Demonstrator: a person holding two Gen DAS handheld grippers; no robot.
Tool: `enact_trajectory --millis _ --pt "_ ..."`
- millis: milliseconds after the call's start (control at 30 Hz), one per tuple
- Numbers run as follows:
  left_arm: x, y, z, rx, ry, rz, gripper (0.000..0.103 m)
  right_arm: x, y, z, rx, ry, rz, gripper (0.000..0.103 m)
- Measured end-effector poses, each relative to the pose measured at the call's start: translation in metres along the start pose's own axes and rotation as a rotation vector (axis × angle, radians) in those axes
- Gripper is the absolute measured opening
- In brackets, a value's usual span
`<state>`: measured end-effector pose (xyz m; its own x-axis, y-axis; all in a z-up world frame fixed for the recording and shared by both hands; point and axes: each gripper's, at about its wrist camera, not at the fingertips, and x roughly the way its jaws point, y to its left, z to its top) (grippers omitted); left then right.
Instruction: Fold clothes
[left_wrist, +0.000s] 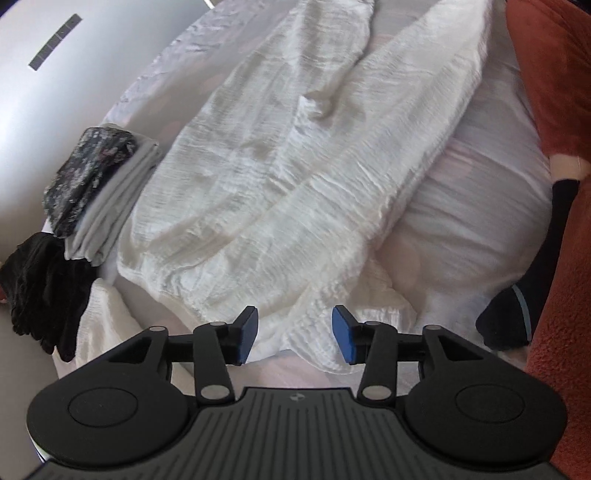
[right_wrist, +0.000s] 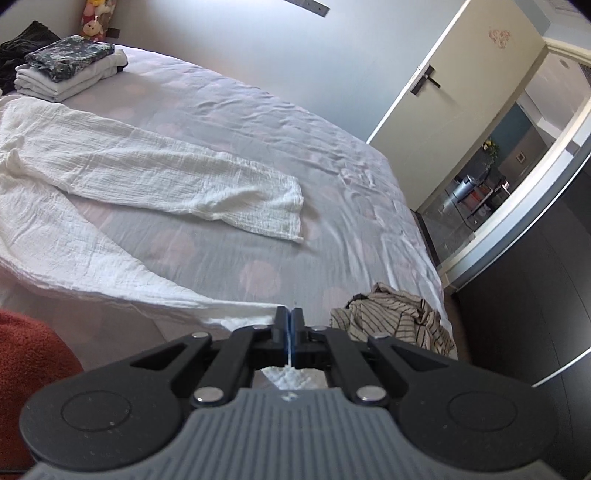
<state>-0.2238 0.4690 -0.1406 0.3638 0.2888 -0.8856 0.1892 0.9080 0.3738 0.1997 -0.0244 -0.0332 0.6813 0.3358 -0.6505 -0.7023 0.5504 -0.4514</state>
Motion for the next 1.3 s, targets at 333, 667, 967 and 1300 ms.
enact_trajectory --millis 333,667,967,1300 --pt "0.082 0.0 0.003 0.074 0.106 -0.111 0.057 0.023 0.005 -0.001 0.004 0.075 -0.03 0.001" --pt "0.033 0.036 -0.002 -0.136 -0.008 -0.125 0.006 0.04 0.006 0.011 0.006 0.047 -0.099 0.001" --pt "-0.018 0.086 0.012 -0.337 -0.113 0.01 0.005 0.05 -0.003 0.053 0.03 -0.04 -0.151 0.001" --pt "-0.012 0.152 0.041 -0.462 -0.136 0.144 0.005 0.105 -0.013 0.128 0.039 -0.09 -0.176 0.001"
